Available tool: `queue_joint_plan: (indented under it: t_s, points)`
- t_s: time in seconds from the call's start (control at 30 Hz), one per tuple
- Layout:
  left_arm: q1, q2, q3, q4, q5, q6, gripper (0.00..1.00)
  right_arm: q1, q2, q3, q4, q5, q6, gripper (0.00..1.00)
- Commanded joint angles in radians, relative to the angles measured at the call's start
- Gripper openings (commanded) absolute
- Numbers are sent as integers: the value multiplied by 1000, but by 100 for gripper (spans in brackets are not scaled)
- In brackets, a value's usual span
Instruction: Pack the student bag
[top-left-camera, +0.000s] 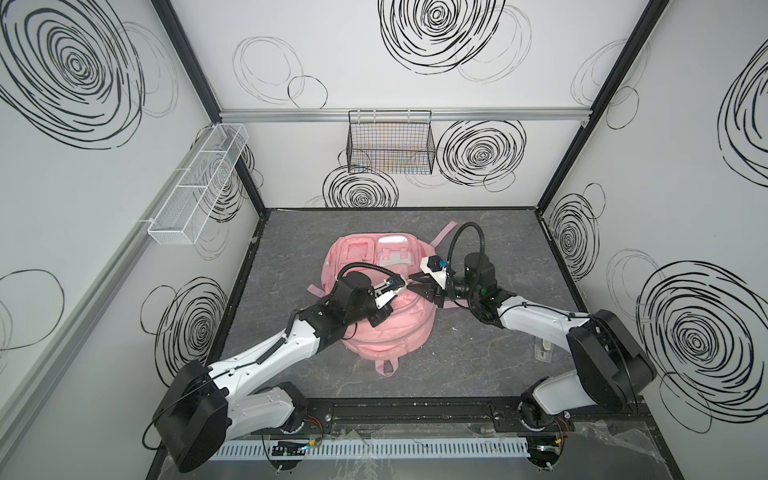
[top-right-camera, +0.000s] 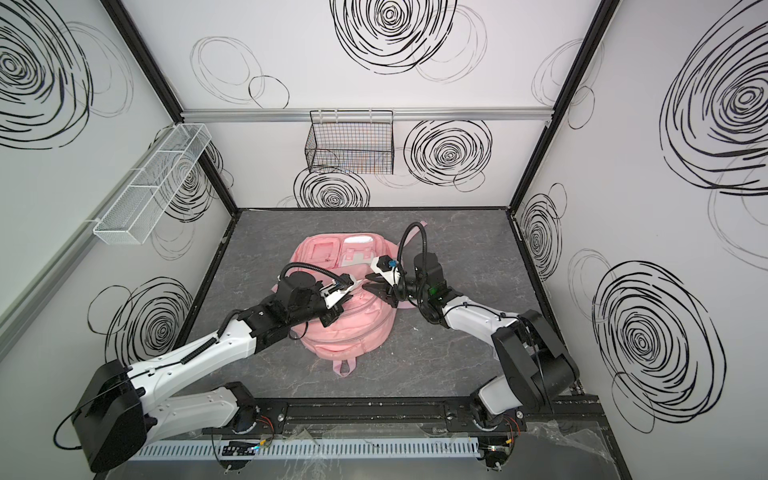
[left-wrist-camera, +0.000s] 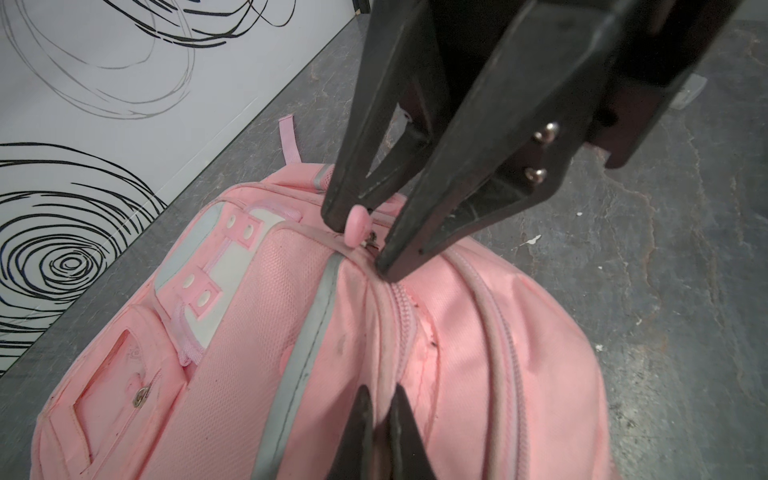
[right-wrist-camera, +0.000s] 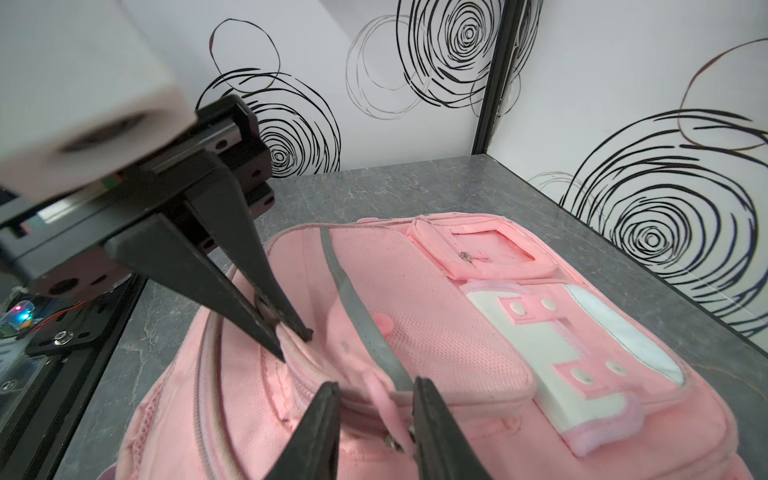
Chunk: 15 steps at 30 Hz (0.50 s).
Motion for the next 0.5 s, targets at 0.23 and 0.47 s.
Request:
queue_joint_plan:
  t_s: [0.23, 0.47]
  points:
    - [7, -8, 6, 47, 2, -14, 0, -1, 16, 32, -25, -9, -36, 18]
    - [10, -10, 5, 52, 0, -20, 0, -2, -11, -5, 7, 90, 15, 8]
